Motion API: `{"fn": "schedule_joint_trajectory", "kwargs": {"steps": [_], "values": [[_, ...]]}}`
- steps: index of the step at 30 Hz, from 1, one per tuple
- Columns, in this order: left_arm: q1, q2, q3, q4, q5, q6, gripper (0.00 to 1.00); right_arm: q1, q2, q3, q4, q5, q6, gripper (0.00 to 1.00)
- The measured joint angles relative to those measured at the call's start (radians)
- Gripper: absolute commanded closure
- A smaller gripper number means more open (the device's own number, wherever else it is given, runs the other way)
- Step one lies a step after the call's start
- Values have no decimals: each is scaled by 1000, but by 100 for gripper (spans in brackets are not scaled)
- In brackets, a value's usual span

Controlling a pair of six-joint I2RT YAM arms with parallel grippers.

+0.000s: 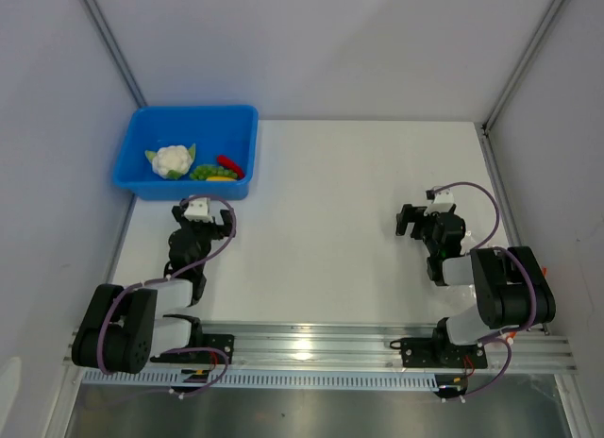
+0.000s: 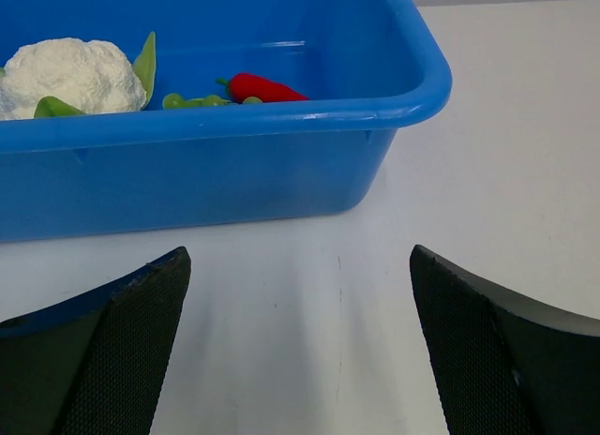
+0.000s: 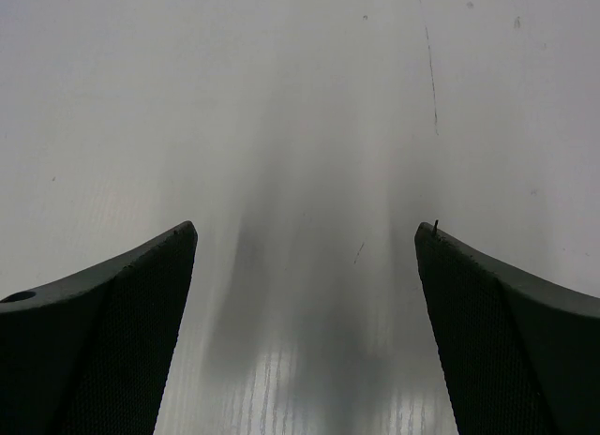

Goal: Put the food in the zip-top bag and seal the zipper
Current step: Move the zipper food storage bag to the center of the board.

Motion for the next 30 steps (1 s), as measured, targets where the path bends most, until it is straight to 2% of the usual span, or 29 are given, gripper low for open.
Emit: {"fn": "schedule_joint_trajectory", "kwargs": {"steps": [5, 10, 12, 17, 22, 25, 30], "values": [[-2, -19, 0, -6, -15, 4, 1, 0, 0, 0, 3, 0, -5, 1], [-23, -164, 13, -102, -47, 18, 0, 5, -9, 0, 3, 35, -4, 1], [-28, -230, 34, -163, -71, 17, 0, 35, -52, 4, -49, 114, 7, 1], [-34, -378, 50, -265, -123, -51, 1, 122, -178, 177, -384, 333, 73, 1], [-61, -500, 50, -325, -113, -143, 0, 158, -342, 327, -671, 451, 175, 1], [-69, -565, 56, -381, -112, -232, 1, 136, -415, 420, -846, 494, 283, 1], [-71, -597, 190, -667, -140, -441, 0, 10, -426, 558, -1126, 528, 430, 1]]}}
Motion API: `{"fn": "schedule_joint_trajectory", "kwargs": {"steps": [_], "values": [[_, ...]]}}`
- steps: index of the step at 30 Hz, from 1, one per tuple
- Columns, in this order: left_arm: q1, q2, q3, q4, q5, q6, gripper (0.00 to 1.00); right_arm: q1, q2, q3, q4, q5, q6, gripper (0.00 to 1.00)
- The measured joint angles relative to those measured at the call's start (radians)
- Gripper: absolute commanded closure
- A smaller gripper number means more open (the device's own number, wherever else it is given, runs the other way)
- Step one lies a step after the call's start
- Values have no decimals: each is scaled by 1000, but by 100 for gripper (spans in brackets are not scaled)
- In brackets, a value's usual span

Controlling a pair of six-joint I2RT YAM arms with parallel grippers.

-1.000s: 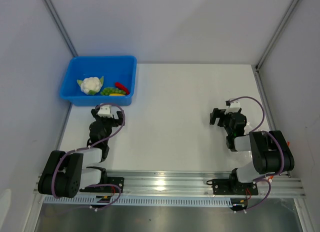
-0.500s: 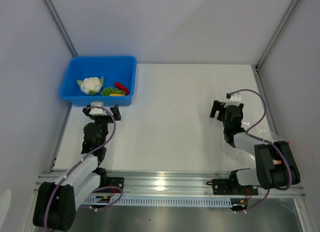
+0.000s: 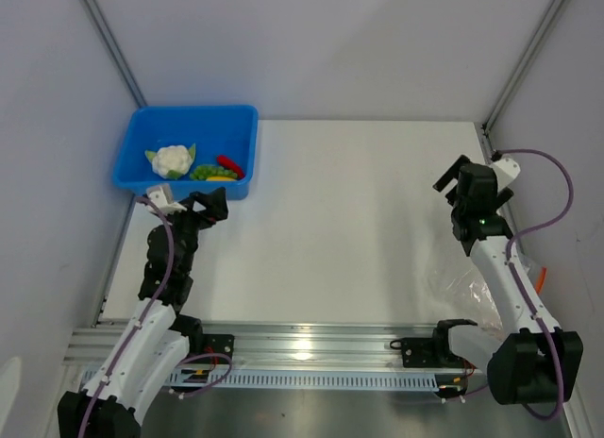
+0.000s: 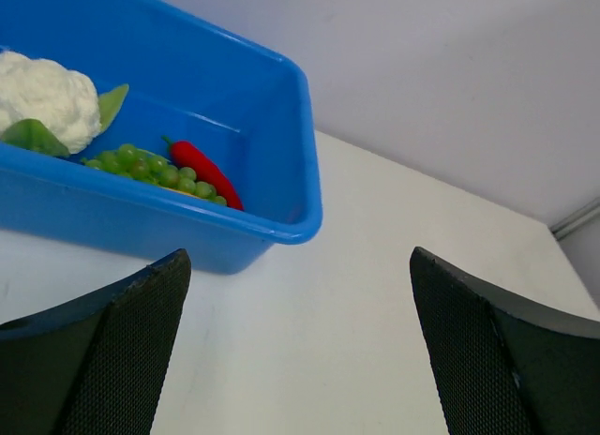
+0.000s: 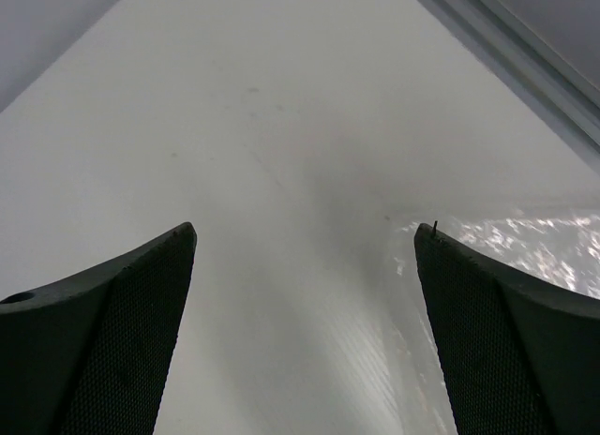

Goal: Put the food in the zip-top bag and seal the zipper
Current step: Move the zipper food storage bag to the center of the board.

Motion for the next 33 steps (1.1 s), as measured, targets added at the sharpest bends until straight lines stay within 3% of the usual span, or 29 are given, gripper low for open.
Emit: {"fn": "schedule_joint_trajectory", "kwargs": {"steps": [6, 13, 18, 21, 26, 31, 33], "values": [[0, 49, 169, -233, 121, -88, 0, -138, 0, -10, -223, 14, 112, 1], [0, 2, 195, -426, 315, -171, 1, -176, 9, -49, -342, -7, 154, 1], [0, -140, 165, -379, 485, -215, 0, -176, 47, -87, -380, -76, 167, 1], [0, -213, 161, -370, 515, -248, 0, -176, 63, -114, -392, -120, 168, 2], [0, -190, 188, -431, 529, -250, 0, -166, 119, -148, -402, -165, 168, 4], [0, -169, 190, -475, 559, -258, 0, -120, 184, -158, -390, -178, 175, 22], [0, -157, 201, -501, 571, -257, 1, -101, 212, -162, -375, -180, 174, 38]]}}
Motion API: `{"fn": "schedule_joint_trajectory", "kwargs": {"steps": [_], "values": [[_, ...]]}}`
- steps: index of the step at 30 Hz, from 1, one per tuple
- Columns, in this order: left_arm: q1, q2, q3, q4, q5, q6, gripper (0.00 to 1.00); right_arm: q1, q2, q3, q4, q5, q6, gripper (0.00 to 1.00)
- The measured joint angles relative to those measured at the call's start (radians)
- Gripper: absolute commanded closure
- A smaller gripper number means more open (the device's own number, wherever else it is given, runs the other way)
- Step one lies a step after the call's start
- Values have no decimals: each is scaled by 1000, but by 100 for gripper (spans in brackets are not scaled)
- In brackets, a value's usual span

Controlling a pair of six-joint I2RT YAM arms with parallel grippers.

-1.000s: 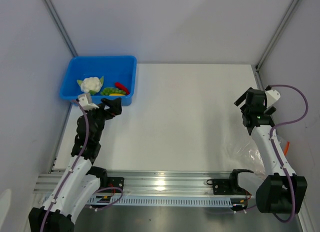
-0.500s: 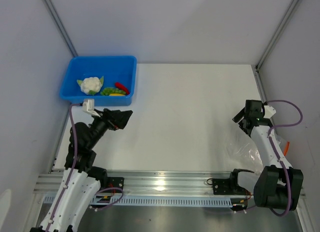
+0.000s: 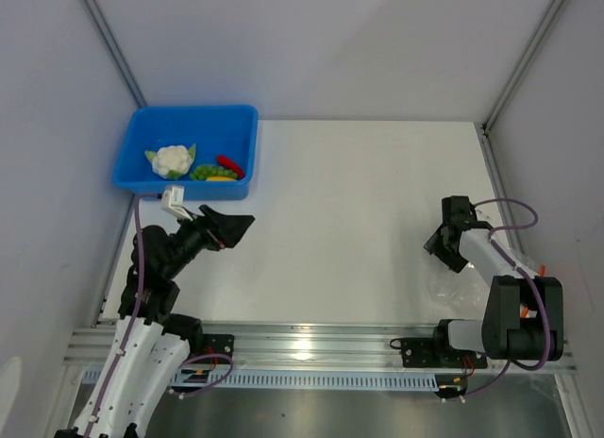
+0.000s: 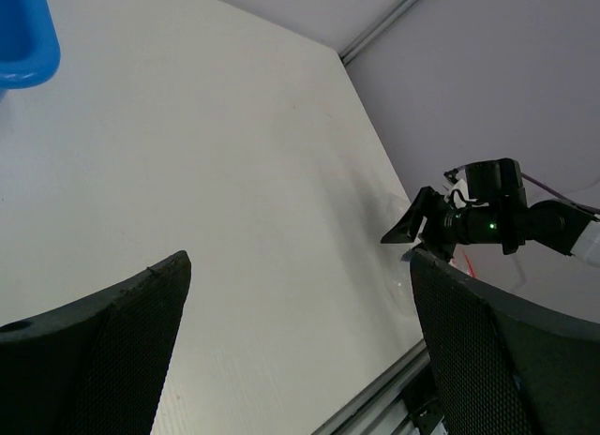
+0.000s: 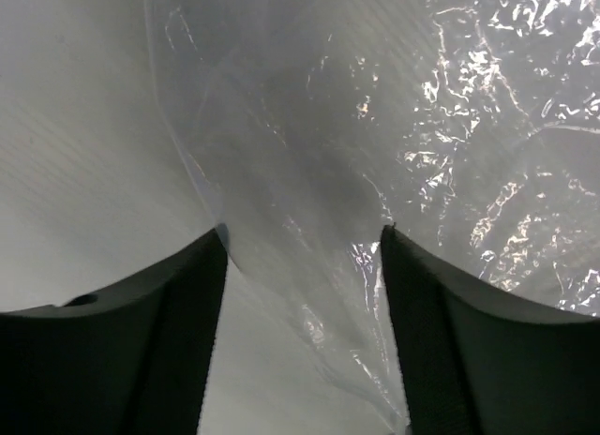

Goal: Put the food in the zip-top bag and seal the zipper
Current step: Move the zipper food storage bag to the center of the board.

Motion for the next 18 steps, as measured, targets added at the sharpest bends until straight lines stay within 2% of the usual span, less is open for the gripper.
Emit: {"fn": "schedule_joint_trajectory", "kwargs": {"steps": [2, 3, 5, 6, 7, 12, 16, 17, 18], "values": [[0, 13, 19, -30, 2, 2, 0, 12, 19, -6, 13, -1, 6, 49], [0, 15, 29, -43, 3, 2, 1, 22, 24, -10, 19, -1, 8, 62], [0, 13, 42, -60, 8, 3, 0, 50, 23, -14, 29, 0, 14, 81], [0, 6, 47, -65, 8, 5, 0, 69, 23, -15, 40, -5, 21, 95], [0, -2, 48, -69, 8, 7, 0, 82, 23, -14, 47, -13, 22, 100], [0, -18, 69, -110, 8, 15, 1, 153, 50, 19, 80, -67, 84, 100], [0, -8, 101, -134, 10, 28, 1, 228, 144, 124, 142, -117, 159, 100], [0, -8, 105, -137, 14, 30, 1, 248, 166, 151, 171, -140, 187, 97], [0, -8, 108, -139, 18, 32, 1, 267, 192, 188, 190, -164, 215, 87]]}}
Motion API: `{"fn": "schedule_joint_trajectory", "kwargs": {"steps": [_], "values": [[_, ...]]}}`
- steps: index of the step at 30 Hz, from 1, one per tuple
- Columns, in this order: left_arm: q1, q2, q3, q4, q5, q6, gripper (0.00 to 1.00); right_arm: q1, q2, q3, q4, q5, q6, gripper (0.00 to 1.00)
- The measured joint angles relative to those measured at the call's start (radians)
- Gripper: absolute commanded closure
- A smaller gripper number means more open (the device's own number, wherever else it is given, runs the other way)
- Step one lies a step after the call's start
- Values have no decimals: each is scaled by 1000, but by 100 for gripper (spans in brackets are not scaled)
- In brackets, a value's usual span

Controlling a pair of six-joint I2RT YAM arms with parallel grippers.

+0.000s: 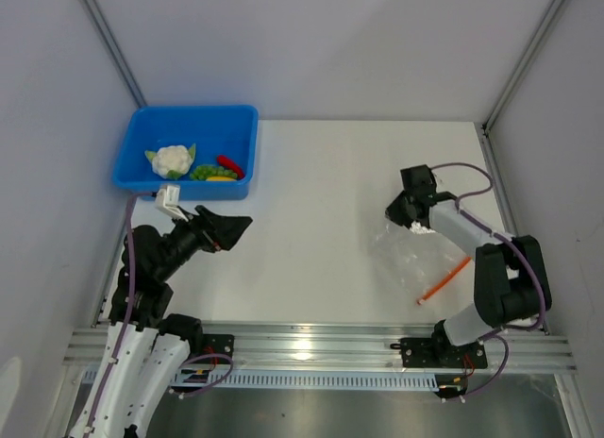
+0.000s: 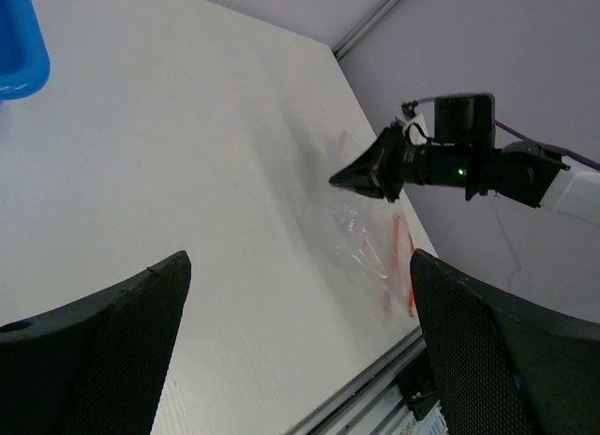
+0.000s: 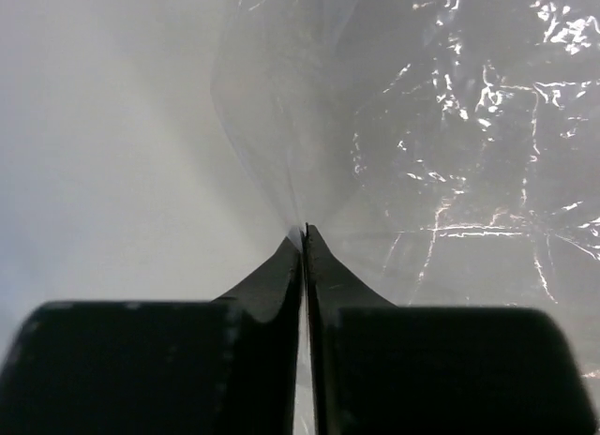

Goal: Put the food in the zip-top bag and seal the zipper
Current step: Move the zipper food storage bag to the center of the board, then pick up the zipper food storage bag at the center of the board.

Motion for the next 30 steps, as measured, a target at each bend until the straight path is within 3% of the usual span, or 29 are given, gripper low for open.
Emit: {"fn": "schedule_joint_trajectory", "kwargs": {"steps": [2, 3, 6, 8, 12, 14, 18, 21, 24, 30], "values": [[0, 0, 5, -9, 3, 7, 1, 27, 69, 95, 46, -46, 52, 67], [0, 0, 7, -14, 2, 7, 0, 36, 111, 158, 60, -76, 73, 45], [0, 1, 9, -32, 3, 6, 1, 55, 238, 353, 99, -164, 95, 28], [0, 3, 9, -41, 4, 5, 1, 69, 316, 494, 98, -202, 80, 22], [0, 10, 9, -43, 12, -11, 0, 127, 334, 627, 34, -168, -11, 6], [0, 16, 6, -24, 29, -37, 0, 159, 284, 607, 15, -137, -48, 2], [0, 51, -13, 60, 79, -101, 1, 154, 71, 399, -10, -119, -91, 1], [0, 133, -12, 93, 116, -147, 1, 42, -141, 199, -34, -124, -108, 4], [0, 230, 4, 83, 158, -174, 13, -98, -330, 50, -69, -136, -119, 6], [-5, 309, 16, 119, 228, -187, 15, -193, -536, -87, -124, -185, -138, 8]]}}
